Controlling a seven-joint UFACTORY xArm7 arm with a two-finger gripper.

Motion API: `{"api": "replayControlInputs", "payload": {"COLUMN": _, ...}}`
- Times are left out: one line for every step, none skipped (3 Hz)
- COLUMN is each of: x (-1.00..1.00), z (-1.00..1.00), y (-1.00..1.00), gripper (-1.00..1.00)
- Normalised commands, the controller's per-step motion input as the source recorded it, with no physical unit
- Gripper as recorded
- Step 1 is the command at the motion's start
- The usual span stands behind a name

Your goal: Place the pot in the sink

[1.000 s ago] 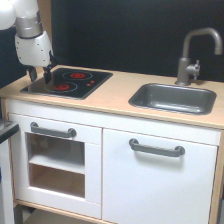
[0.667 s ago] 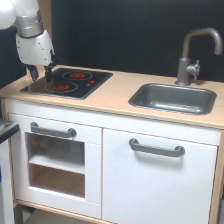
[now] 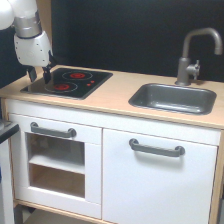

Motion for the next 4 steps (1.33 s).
{"api": "replayControlInputs", "payload": {"x": 0.05, "z": -1.0, "y": -0.27, "gripper": 1.0}}
{"api": "replayControlInputs", "payload": {"x": 0.02, "z": -0.91, "y": -0.13, "gripper": 0.93}}
{"api": "replayControlInputs", "payload": {"x": 0.21, "z": -0.79, "y": -0.16, "gripper": 1.0}}
{"api": "replayControlInputs", "payload": {"x": -0.02, "z": -0.75, "y": -0.01, "gripper": 1.0}}
